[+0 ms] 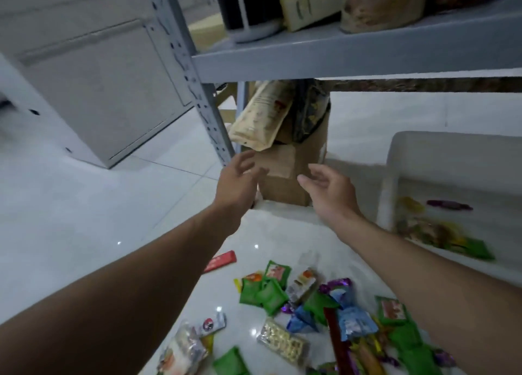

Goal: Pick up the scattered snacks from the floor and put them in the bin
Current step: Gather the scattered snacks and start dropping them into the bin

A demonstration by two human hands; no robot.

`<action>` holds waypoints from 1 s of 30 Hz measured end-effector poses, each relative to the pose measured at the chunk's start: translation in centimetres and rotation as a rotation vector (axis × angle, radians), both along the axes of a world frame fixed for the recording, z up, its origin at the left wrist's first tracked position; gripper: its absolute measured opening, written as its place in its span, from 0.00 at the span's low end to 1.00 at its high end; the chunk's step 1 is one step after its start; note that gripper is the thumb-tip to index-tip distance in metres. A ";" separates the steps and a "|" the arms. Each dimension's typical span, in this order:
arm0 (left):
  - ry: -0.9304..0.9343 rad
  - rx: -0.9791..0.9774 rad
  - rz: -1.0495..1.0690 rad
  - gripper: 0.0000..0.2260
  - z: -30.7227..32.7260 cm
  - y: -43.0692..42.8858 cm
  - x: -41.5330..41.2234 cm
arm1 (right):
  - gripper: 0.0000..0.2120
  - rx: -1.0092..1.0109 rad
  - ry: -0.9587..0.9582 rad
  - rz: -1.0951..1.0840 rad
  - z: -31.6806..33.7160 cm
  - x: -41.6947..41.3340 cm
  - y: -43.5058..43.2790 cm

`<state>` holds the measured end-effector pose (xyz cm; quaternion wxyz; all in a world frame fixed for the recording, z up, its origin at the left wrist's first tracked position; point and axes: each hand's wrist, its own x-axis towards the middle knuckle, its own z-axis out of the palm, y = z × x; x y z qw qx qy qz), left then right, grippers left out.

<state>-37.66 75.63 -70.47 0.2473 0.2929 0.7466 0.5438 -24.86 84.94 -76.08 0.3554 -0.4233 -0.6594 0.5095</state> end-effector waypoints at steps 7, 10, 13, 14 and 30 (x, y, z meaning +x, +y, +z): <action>0.064 -0.051 0.152 0.18 2.4 -7.7 -7.5 | 0.10 -0.004 -0.006 0.161 2.7 -9.4 -5.3; 0.060 -0.058 0.199 0.18 2.0 -10.3 -10.0 | 0.14 0.027 -0.042 0.213 3.3 -12.3 -7.2; 0.038 -0.043 0.227 0.18 1.1 -11.8 -12.3 | 0.20 0.090 -0.144 0.266 3.5 -14.3 -8.1; 0.031 -0.036 0.234 0.18 0.6 -12.1 -13.0 | 0.20 0.104 -0.159 0.275 3.4 -14.9 -8.2; -0.040 -0.204 0.279 0.17 -12.2 -18.0 -20.7 | 0.17 0.031 -0.372 0.313 -7.5 -21.2 -13.7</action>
